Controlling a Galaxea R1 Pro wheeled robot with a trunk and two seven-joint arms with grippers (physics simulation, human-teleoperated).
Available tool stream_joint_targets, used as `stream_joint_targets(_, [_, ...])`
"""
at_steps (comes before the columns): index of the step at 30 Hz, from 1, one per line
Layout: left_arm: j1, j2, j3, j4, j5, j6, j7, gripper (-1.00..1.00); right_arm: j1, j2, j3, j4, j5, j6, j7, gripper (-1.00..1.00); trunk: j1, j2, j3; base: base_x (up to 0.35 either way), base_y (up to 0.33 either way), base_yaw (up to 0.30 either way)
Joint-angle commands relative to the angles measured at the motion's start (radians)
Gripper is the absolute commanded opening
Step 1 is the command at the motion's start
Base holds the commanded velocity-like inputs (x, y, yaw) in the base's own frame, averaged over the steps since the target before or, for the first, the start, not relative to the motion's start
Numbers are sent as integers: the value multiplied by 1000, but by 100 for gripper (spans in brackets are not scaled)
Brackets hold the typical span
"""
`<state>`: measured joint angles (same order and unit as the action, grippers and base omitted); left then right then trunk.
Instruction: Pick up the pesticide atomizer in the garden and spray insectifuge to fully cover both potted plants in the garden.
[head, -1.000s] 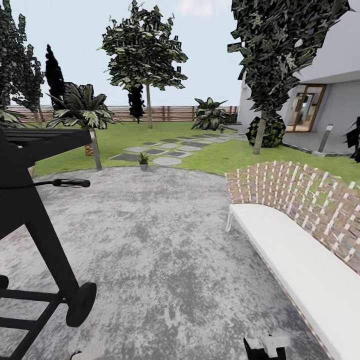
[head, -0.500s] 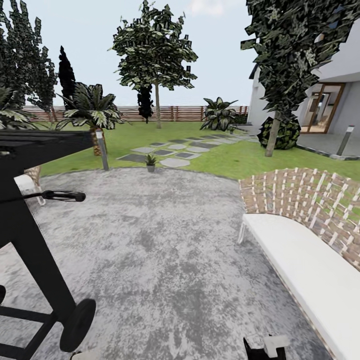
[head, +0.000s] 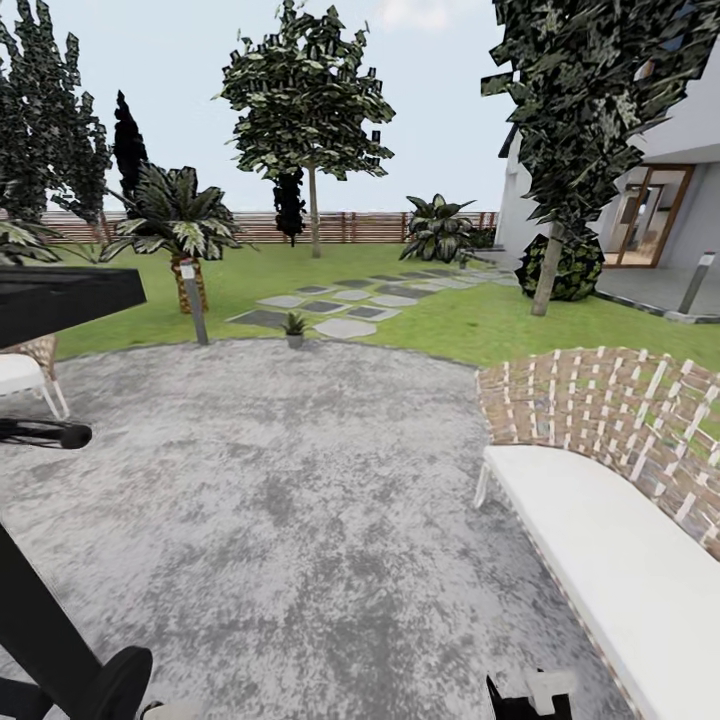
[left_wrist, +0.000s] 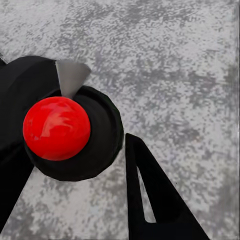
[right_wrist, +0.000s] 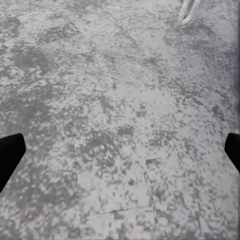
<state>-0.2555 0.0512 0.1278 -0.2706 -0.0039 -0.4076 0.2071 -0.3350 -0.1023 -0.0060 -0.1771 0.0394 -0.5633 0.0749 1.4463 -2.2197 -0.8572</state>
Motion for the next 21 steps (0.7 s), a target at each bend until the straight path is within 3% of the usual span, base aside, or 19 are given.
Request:
stream_joint_targets(1, [-1, 0, 1, 1, -1, -4, 2, -100, 0, 0, -1, 1, 4, -3, 2, 100, 0, 0, -1, 304, -180, 0])
stream_joint_targets(8, [-1, 0, 2, 1, -1, -4, 2, -100, 0, -1, -2, 0, 4, -2, 2, 100, 0, 0, -1, 314, -129, 0])
stream_joint_targets(21, [-1, 1, 3, 0, -1, -4, 2, -100, 0, -4, 0, -1, 4, -1, 2, 100, 0, 0, -1, 338, -10, 0])
